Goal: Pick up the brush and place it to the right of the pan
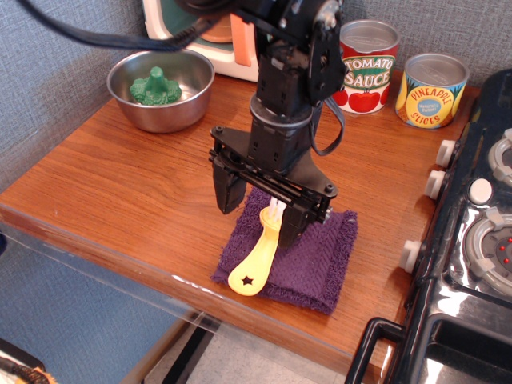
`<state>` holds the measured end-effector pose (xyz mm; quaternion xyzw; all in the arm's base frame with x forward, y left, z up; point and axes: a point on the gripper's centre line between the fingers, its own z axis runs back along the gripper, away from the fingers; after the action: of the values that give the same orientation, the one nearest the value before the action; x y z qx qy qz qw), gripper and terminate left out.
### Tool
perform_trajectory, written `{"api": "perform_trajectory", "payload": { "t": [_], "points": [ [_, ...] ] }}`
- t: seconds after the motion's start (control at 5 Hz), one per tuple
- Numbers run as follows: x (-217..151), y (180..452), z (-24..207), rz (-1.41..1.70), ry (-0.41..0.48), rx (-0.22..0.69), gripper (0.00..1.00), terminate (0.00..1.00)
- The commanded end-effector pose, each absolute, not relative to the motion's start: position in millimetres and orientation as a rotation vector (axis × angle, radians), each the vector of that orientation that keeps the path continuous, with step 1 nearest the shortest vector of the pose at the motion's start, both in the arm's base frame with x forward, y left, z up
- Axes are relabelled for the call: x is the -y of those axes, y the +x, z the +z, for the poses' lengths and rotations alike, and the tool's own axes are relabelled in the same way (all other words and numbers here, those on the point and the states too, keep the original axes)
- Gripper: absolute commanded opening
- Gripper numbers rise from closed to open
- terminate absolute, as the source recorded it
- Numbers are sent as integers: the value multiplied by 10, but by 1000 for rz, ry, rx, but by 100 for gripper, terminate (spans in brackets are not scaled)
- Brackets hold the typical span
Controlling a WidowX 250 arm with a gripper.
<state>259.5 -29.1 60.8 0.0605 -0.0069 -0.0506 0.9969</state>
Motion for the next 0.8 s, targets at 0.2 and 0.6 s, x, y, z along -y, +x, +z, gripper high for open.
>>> {"api": "perform_trajectory", "payload": {
  "t": [0.2, 0.6],
  "points": [
    [390, 2649, 479, -28, 72, -23, 100, 0],
    [378, 2674, 361, -9, 91, -57, 100, 0]
  ]
}}
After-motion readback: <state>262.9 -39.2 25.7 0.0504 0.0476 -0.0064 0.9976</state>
